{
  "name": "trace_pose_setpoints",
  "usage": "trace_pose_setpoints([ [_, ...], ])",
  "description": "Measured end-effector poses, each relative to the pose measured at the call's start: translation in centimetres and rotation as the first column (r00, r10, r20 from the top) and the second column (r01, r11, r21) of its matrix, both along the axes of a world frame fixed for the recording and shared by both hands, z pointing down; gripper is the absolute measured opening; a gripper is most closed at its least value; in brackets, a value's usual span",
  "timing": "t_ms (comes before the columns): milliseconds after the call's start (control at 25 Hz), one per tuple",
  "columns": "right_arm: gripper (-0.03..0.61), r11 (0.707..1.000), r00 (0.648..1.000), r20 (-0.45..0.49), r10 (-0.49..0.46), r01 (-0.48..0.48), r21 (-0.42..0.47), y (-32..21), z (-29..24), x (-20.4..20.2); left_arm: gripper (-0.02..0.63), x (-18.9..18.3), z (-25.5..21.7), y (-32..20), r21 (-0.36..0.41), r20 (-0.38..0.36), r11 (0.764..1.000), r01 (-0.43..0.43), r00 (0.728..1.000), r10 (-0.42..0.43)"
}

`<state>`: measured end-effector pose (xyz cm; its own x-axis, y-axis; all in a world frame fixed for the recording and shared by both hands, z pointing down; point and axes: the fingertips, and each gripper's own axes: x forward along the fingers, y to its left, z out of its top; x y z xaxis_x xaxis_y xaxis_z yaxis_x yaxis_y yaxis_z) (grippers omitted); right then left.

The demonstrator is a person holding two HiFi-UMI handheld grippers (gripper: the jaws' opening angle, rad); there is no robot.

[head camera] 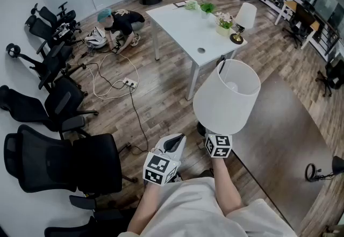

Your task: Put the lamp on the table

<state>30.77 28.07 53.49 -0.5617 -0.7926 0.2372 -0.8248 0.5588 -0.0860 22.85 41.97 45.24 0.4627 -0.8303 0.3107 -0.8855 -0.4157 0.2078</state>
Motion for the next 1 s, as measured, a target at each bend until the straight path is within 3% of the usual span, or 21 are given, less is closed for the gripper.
trace_pose_setpoints([
  [560,0.164,1.0,1.0,-0.005,-0.015,0.015,0.019,-2.7,0.2,-2.6,0.0,-2.2,0.3,-3.2,-0.004,-0.014,1.0,0.017,1.0,-0.017],
  [1000,0.166,1.0,1.0,-0.016,0.014,-0.013,0.025,-12.3,0.9,-5.6,0.0,-4.2,0.8,-12.2,-0.031,0.004,0.999,-0.043,0.999,0.043],
])
